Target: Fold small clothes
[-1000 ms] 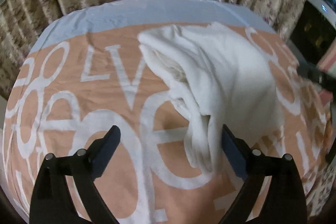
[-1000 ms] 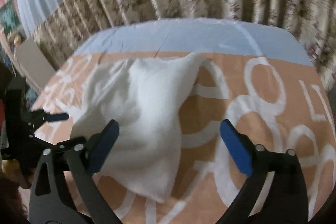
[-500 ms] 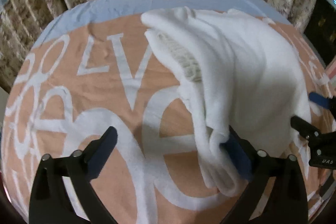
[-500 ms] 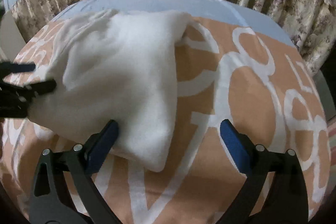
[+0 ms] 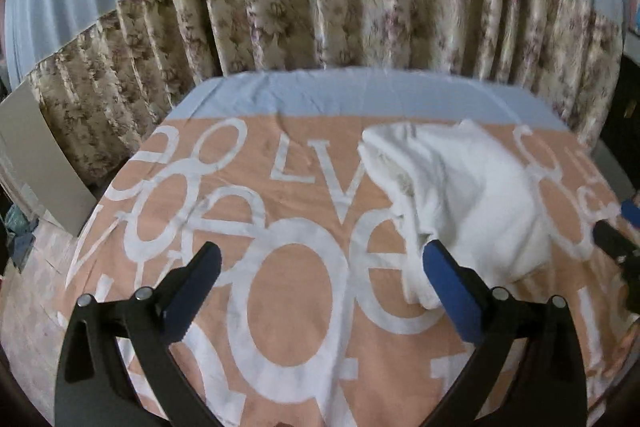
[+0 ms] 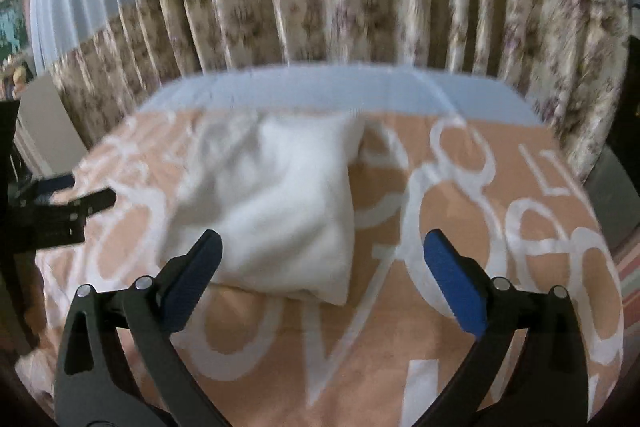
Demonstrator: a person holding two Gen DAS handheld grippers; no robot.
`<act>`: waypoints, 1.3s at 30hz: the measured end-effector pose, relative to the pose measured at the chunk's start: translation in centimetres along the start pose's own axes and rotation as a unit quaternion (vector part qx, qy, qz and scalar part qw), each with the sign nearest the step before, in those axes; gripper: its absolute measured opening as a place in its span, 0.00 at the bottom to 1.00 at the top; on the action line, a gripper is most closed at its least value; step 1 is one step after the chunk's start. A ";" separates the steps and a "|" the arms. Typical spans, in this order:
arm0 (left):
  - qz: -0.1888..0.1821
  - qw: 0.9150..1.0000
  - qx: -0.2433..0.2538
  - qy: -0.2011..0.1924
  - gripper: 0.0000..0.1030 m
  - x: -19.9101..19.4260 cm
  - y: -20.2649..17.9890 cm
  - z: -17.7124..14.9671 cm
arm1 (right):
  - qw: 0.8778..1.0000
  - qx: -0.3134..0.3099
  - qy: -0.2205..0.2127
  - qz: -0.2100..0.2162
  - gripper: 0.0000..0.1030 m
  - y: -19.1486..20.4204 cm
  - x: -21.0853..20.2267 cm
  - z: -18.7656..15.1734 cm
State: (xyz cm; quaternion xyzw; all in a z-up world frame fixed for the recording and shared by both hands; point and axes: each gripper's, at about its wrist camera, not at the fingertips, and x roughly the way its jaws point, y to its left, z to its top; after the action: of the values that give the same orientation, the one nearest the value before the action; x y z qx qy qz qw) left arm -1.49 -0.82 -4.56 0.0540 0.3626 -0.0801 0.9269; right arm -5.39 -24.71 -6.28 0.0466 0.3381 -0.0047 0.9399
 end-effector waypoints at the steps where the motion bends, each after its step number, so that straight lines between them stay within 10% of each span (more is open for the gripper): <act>1: -0.009 1.000 -0.001 -0.008 0.98 -0.4 -0.2 0.0 | 1.000 0.001 -0.006 -0.012 0.97 0.5 -0.5 0.1; 11: 0.078 0.995 0.062 -0.012 0.98 -1.5 -2.7 -2.5 | 1.000 0.019 0.003 -0.022 0.97 2.4 -0.7 -2.9; 28: -0.027 0.999 0.026 -0.014 0.98 -1.8 -3.2 -4.4 | 0.998 0.020 -0.029 -0.053 0.97 2.8 -2.1 -4.4; 39: -0.008 0.998 0.047 -0.028 0.98 -4.1 -4.2 -3.8 | 0.997 0.010 -0.045 -0.058 0.97 4.1 -3.7 -3.3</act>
State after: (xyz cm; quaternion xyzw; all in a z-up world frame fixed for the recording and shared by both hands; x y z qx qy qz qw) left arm -7.78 -3.85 -4.67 0.0923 0.3325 -0.1058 0.9326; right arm -10.19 -20.38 -6.13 0.0358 0.2979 -0.0646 0.9517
